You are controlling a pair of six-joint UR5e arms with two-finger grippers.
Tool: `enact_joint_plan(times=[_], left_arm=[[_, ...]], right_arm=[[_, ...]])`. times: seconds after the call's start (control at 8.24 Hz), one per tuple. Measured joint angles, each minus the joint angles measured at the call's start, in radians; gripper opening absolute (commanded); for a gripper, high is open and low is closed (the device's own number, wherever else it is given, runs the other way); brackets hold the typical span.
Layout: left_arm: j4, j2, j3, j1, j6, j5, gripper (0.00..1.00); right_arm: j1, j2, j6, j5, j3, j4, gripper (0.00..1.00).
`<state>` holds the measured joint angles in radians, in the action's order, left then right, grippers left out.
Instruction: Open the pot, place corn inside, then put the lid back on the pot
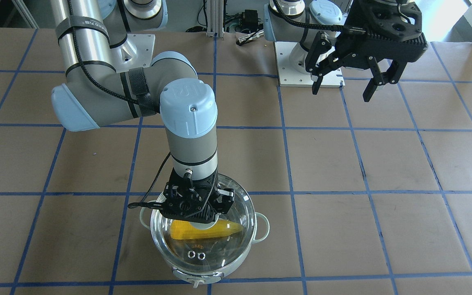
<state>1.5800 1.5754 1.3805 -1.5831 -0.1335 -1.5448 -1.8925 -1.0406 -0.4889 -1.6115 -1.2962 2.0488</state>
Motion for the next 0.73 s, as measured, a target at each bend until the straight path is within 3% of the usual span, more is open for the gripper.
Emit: enact_joint_plan(times=[0.73], left_arm=[[0.001, 0.0, 0.0, 0.001, 0.0, 0.0, 1.0]], right_arm=[[0.0, 0.007, 0.003, 0.008, -0.001, 0.001, 0.23]])
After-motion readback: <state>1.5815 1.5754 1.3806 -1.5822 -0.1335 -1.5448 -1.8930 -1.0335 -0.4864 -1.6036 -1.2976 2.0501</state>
